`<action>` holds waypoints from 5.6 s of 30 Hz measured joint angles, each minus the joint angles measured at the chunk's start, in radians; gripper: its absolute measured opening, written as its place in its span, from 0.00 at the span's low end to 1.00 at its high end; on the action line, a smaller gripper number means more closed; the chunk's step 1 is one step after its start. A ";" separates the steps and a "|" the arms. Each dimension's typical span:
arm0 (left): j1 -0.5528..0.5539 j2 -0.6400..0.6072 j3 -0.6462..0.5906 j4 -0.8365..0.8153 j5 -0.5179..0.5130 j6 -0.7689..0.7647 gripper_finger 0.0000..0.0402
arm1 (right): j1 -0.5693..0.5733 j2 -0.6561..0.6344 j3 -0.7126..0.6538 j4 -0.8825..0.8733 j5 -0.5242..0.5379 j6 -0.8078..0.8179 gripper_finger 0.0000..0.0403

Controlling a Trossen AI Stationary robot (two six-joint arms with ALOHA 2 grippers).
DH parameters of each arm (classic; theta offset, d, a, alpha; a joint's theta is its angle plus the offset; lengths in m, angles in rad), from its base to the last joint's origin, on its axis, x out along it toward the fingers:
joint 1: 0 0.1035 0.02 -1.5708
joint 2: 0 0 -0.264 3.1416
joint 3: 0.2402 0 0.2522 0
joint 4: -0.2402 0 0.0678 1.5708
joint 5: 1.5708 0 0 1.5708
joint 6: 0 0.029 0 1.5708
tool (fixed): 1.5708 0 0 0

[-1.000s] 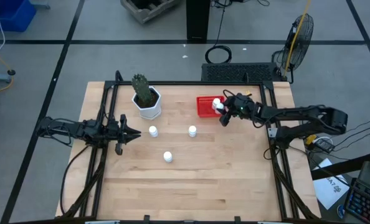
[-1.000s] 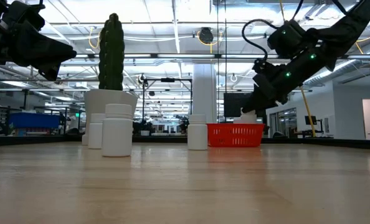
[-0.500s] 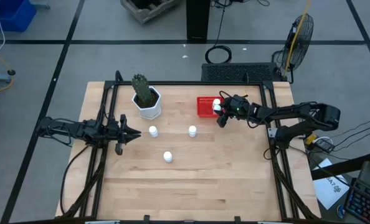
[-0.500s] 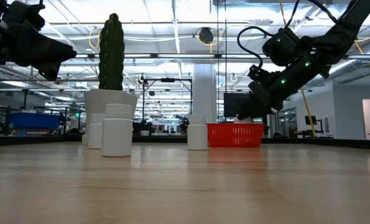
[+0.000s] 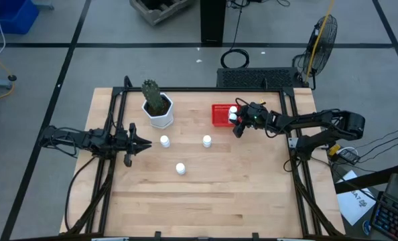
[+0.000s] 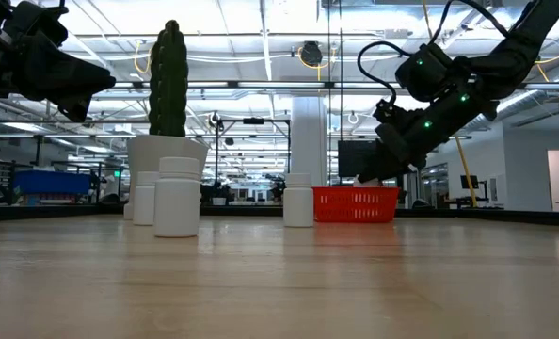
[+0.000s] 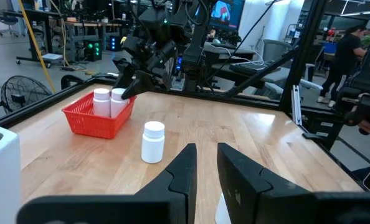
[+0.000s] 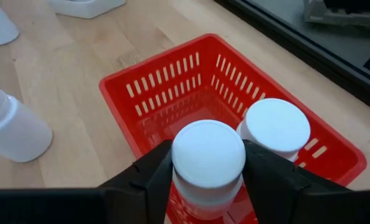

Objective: Pick and place pill bottles into a basket
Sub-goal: Put the white pill bottle into the red bin

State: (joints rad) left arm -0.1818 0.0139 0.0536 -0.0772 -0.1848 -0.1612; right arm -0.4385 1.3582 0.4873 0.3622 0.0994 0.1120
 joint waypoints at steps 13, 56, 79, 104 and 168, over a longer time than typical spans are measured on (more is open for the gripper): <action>0.000 0.000 0.000 0.000 0.000 0.000 0.17 | 0.001 0.000 0.000 -0.001 0.000 0.000 0.45; 0.000 0.000 0.000 0.000 0.000 0.000 0.17 | 0.278 -0.118 -0.013 0.203 0.001 -0.004 0.55; 0.000 0.000 0.000 0.000 0.000 0.000 0.17 | 0.718 -0.090 -0.012 0.359 0.091 -0.028 0.47; 0.000 0.000 0.000 0.000 0.000 0.000 0.17 | 0.760 -0.789 -0.271 -0.014 0.271 -0.019 0.00; -0.042 0.396 0.005 0.657 -0.031 -0.061 0.17 | 0.714 -1.078 -0.461 -0.039 0.292 0.007 0.01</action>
State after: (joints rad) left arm -0.2239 0.4101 0.0582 0.5795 -0.2159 -0.2220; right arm 0.2752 0.2798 0.0261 0.3234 0.3916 0.1192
